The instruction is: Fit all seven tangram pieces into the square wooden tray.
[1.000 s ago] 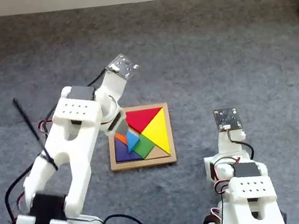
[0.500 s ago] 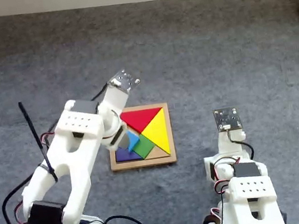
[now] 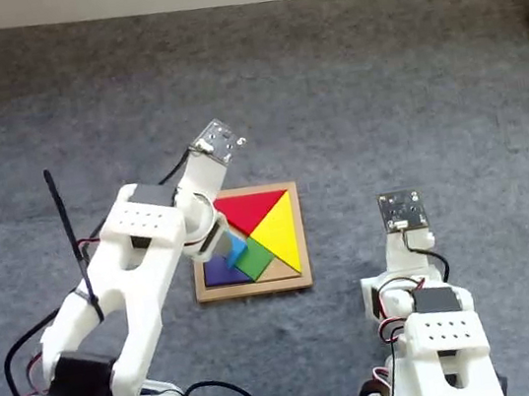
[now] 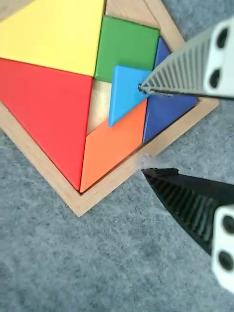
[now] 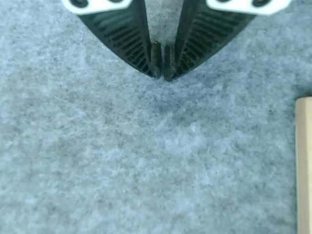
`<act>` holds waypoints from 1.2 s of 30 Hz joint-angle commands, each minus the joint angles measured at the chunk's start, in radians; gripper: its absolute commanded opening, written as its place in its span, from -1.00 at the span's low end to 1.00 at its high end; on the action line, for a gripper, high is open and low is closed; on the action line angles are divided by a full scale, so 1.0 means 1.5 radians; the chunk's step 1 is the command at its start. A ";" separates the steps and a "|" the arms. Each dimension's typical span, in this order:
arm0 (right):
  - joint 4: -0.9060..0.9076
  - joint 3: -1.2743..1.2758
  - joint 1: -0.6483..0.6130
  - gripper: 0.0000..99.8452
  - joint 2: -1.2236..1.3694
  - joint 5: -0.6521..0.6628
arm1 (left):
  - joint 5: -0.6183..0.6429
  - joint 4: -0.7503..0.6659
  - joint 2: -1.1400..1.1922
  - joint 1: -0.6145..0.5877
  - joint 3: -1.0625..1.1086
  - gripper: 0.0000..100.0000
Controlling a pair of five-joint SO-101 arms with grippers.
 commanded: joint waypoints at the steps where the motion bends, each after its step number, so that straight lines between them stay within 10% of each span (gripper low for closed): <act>1: -0.022 0.012 0.003 -0.93 -0.001 0.007 | 0.005 -0.040 0.036 0.013 -0.011 -0.51; 28: -0.022 0.012 0.003 -0.93 -0.001 0.007 | 0.006 0.136 0.070 0.058 -0.198 -0.52; 36: -0.022 0.012 0.003 -0.93 -0.001 0.007 | 0.006 0.047 0.071 0.068 -0.094 -0.52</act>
